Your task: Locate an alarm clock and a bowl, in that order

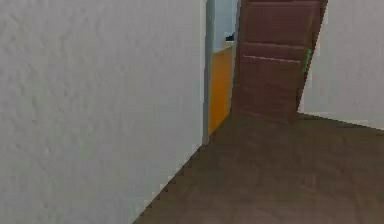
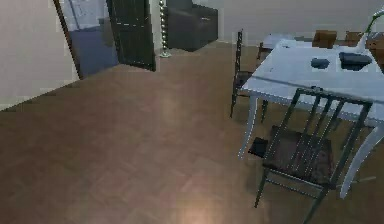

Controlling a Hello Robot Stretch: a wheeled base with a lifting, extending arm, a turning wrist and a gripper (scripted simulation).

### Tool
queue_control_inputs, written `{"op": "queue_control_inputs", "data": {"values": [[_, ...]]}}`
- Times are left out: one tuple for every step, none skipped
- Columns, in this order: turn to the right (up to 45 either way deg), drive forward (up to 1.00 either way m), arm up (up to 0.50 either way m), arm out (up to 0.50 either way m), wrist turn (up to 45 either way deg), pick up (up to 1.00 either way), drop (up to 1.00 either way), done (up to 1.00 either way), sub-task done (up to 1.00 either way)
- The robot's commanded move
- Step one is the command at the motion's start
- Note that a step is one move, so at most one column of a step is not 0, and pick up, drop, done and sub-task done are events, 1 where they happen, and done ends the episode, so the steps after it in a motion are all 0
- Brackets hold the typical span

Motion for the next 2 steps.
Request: {"op": "queue_control_inputs", "data": {"values": [[45.0, 0.0, 0.0, 0.0, 0.0, 0.0, 0.0, 0.0, 0.0], [42.0, 0.0, 0.0, 0.0, 0.0, 0.0, 0.0, 0.0, 0.0]]}}
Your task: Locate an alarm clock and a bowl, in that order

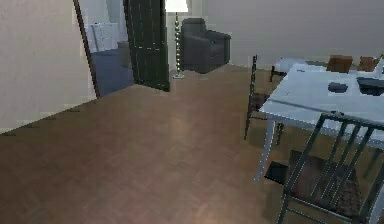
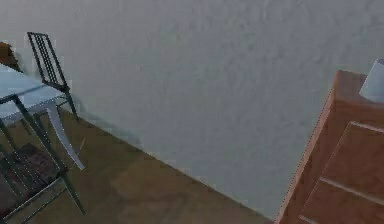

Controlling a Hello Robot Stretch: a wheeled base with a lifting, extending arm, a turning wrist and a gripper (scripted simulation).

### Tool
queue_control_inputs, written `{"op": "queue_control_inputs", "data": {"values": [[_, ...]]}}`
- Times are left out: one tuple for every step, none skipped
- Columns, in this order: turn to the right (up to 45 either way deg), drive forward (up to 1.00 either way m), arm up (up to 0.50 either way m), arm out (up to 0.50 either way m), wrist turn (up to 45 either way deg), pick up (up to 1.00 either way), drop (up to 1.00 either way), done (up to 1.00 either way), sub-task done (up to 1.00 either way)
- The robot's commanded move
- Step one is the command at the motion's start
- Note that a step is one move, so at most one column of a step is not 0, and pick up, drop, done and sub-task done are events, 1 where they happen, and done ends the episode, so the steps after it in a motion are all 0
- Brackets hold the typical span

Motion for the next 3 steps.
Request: {"op": "queue_control_inputs", "data": {"values": [[0.0, 1.0, 0.0, 0.0, 0.0, 0.0, 0.0, 0.0, 0.0], [0.0, 0.55, 0.0, 0.0, 0.0, 0.0, 0.0, 0.0, 0.0], [45.0, 0.0, 0.0, 0.0, 0.0, 0.0, 0.0, 0.0, 0.0]]}}
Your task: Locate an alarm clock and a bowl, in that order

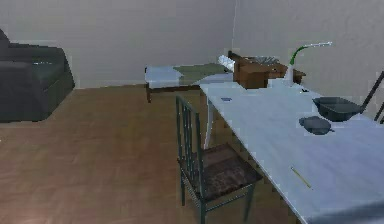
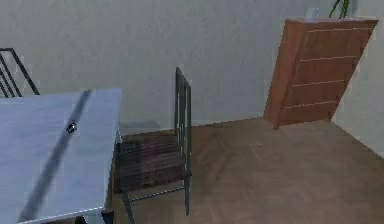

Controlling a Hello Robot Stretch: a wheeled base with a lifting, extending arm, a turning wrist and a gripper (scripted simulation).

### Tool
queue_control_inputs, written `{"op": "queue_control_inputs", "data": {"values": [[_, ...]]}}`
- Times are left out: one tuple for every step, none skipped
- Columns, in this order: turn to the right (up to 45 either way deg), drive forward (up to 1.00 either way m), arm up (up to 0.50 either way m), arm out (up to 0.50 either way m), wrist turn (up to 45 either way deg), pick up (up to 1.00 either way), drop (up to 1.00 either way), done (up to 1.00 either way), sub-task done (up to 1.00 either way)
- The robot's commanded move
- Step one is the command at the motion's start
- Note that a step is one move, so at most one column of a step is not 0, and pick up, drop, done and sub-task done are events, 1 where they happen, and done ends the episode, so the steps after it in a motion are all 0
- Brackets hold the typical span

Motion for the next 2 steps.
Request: {"op": "queue_control_inputs", "data": {"values": [[36.0, 0.0, 0.0, 0.0, 0.0, 0.0, 0.0, 0.0, 0.0], [0.0, 0.0, 0.0, 0.0, 0.0, 0.0, 0.0, 0.0, 1.0]]}}
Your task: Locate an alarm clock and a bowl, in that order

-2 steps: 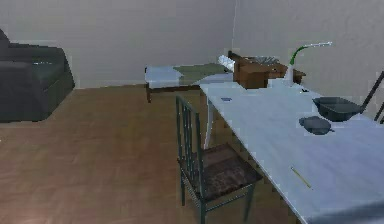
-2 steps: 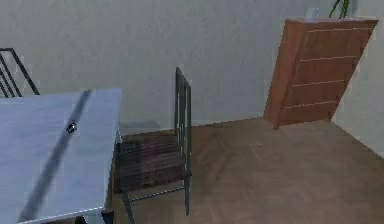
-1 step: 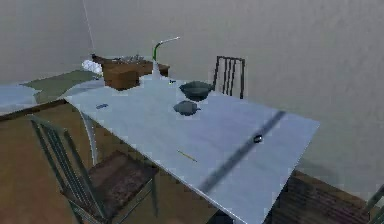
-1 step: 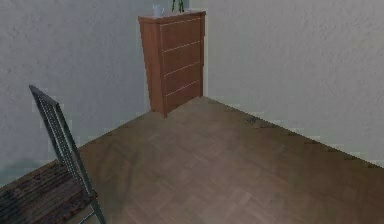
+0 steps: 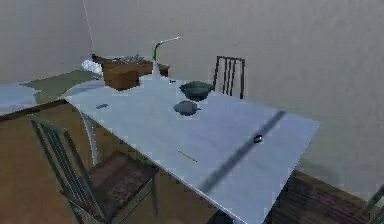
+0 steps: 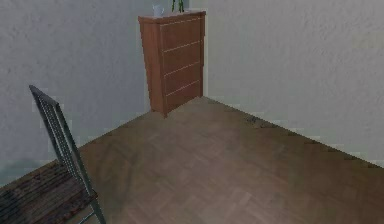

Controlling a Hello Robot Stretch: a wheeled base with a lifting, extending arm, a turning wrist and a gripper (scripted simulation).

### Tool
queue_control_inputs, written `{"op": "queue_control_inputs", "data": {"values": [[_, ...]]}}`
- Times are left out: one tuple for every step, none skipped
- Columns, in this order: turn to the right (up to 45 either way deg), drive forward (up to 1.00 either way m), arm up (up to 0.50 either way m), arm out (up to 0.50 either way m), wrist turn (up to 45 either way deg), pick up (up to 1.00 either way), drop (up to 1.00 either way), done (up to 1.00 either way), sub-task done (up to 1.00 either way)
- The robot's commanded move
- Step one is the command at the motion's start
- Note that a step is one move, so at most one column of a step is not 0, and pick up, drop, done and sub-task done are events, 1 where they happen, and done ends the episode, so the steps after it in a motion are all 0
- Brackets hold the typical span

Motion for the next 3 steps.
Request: {"op": "queue_control_inputs", "data": {"values": [[-45.0, 0.0, 0.0, 0.0, 0.0, 0.0, 0.0, 0.0, 0.0], [-36.0, 0.0, 0.0, 0.0, 0.0, 0.0, 0.0, 0.0, 0.0], [0.0, 0.25, 0.0, 0.0, 0.0, 0.0, 0.0, 0.0, 0.0]]}}
